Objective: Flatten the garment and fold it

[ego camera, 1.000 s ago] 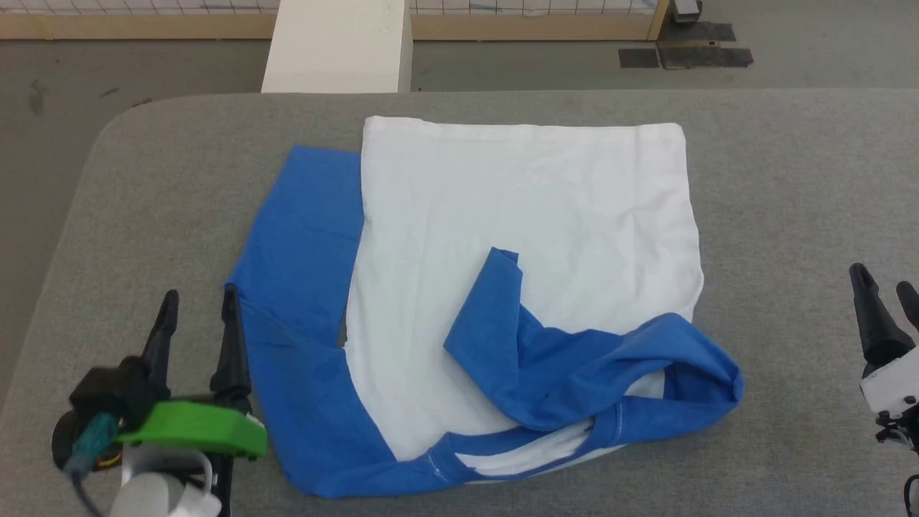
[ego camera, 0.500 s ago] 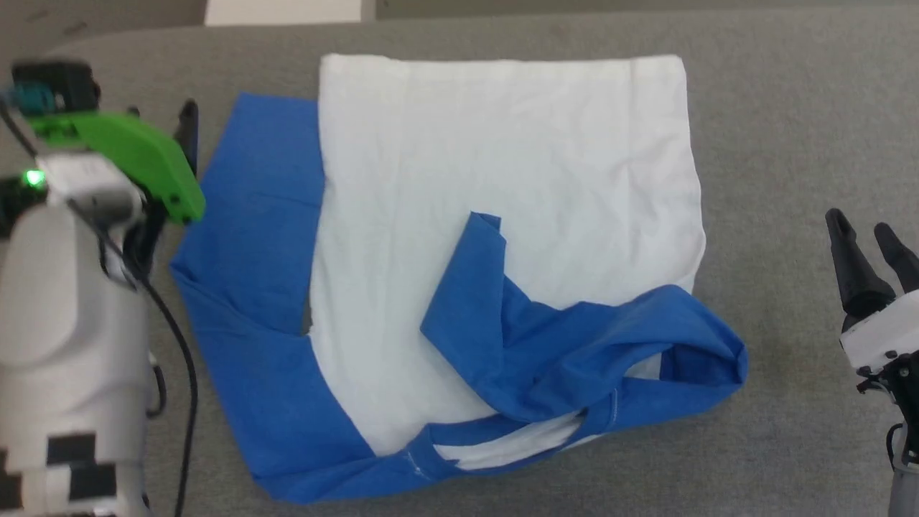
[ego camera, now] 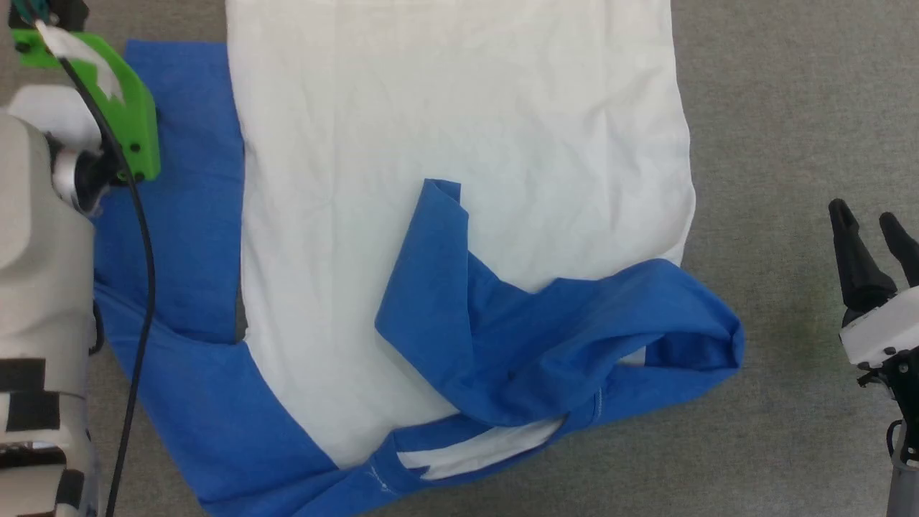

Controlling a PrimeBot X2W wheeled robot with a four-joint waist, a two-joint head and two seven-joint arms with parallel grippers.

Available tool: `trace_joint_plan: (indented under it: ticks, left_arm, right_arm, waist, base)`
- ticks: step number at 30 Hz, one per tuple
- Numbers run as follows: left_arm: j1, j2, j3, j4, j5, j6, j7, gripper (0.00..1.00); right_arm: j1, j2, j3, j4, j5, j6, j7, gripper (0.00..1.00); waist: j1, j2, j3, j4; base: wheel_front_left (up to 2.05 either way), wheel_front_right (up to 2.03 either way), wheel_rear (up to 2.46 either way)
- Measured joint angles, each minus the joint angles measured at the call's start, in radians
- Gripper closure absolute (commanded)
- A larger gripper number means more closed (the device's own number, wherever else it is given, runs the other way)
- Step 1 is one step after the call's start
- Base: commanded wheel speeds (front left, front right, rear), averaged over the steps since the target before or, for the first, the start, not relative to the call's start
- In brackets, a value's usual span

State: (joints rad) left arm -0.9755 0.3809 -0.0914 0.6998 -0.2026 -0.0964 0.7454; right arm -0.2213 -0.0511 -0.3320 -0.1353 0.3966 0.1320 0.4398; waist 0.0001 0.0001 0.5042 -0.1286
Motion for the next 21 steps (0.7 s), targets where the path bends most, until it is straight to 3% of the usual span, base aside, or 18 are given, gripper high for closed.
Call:
trace_joint_plan:
  ticks: [3,4,8,14,21]
  left_arm:
    - [-0.017,-0.003,0.007,-0.006,-0.014,0.002,0.071,0.00]
    - [-0.017,-0.014,0.023,-0.025,-0.051,0.002,0.095,0.97]
    - [0.010,-0.055,0.051,-0.049,-0.102,0.002,0.054,1.00]
    - [0.058,-0.123,0.173,-0.071,-0.221,0.026,-0.156,1.00]
    - [0.069,-0.117,0.250,-0.153,-0.267,0.026,-0.337,1.00]
  right_arm:
    - [-0.004,0.000,0.001,-0.005,-0.003,0.000,0.000,0.00]
    - [-0.005,0.000,0.000,-0.010,-0.003,0.000,0.000,0.00]
    - [-0.018,0.000,0.001,-0.010,-0.017,0.000,0.000,0.00]
    - [-0.028,0.000,0.004,-0.003,-0.025,0.000,0.000,0.00]
    - [-0.024,0.000,0.003,0.031,-0.028,0.000,0.000,0.00]
  waist:
    - [0.0000,0.0000,0.015,-0.004]
    - [0.0000,0.0000,0.018,0.006]
    - [0.0000,0.0000,0.010,0.027]
    - [0.0000,0.0000,-0.031,0.052]
    - [0.0000,0.0000,-0.105,0.076]
  base:
    - [0.00,0.00,0.00]
    - [0.00,0.00,0.00]
    - [0.00,0.00,0.00]
    - [0.00,0.00,0.00]
    - [0.00,0.00,0.00]
